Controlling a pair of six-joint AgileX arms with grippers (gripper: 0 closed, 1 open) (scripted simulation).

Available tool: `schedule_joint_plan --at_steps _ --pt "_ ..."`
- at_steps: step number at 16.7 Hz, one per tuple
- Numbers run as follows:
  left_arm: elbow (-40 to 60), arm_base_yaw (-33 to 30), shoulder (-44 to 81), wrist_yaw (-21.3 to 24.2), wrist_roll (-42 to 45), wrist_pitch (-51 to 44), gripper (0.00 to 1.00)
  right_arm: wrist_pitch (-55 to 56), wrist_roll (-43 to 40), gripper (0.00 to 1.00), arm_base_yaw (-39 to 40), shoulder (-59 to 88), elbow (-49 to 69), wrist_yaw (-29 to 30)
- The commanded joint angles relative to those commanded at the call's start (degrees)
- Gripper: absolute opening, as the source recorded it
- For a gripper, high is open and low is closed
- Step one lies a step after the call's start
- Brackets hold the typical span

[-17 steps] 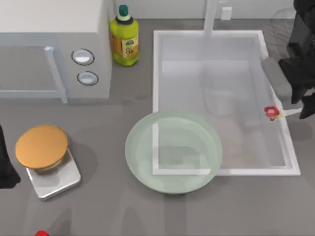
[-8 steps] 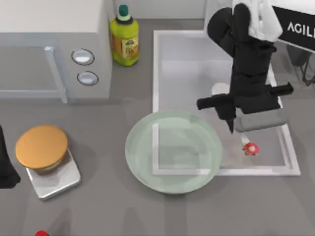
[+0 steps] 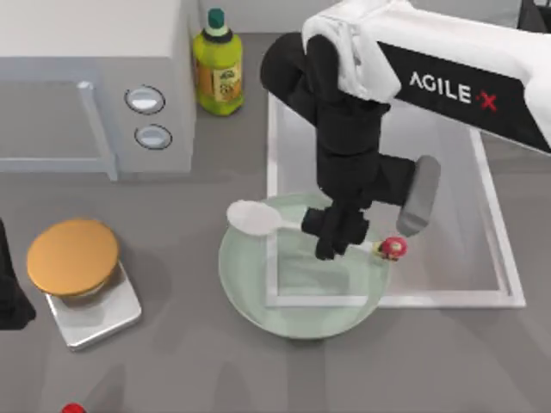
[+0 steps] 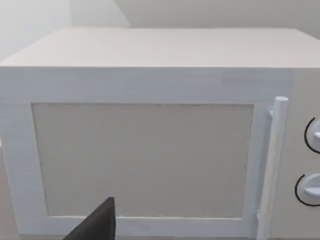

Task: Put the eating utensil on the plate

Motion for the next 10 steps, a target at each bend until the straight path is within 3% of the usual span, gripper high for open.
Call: schedule_joint_plan --at_steps 5,10 --pt "0.00 0.00 0.00 0.00 0.00 0.00 1.00 1.09 -12.75 0.00 3.43 -0.25 2.17 0.83" --pt "0.00 0.00 0.00 0.00 0.00 0.00 1.00 1.15 -13.60 0.00 3.67 -0.22 2.37 0.90"
